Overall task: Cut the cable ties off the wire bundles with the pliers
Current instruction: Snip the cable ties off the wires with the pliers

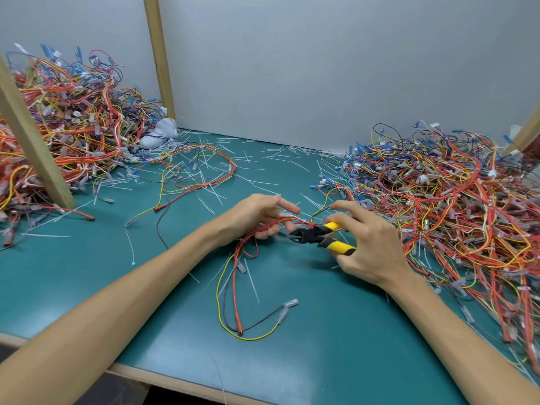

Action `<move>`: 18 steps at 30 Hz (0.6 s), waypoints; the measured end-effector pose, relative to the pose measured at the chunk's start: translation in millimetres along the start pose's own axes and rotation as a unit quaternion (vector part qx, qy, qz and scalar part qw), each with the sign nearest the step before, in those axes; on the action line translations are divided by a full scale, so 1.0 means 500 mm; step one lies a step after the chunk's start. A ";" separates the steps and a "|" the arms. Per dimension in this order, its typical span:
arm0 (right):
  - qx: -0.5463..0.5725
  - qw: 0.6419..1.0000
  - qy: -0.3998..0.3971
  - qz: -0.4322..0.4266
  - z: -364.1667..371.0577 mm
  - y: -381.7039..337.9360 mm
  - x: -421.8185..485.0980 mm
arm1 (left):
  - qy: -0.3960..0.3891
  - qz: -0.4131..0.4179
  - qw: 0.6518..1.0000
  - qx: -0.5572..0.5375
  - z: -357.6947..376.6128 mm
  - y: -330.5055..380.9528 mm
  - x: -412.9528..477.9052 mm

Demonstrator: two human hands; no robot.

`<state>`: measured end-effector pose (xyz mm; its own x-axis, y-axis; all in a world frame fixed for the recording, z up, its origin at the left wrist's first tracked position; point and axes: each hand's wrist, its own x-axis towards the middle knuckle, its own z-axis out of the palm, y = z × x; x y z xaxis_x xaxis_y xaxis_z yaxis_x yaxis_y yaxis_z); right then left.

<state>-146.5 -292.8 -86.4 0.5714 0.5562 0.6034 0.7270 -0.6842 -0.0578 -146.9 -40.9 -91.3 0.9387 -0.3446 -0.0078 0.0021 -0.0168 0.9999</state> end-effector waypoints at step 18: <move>-0.052 0.998 -0.016 0.022 0.002 -0.020 0.001 | 0.120 0.096 0.963 0.220 -0.035 0.020 -0.009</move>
<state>-153.2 -285.1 -86.1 0.6154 0.5371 0.5769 0.6580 -0.7530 -0.0008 -145.2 -23.3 -80.9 0.9599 -0.1542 0.2341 -0.2768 -0.3891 0.8786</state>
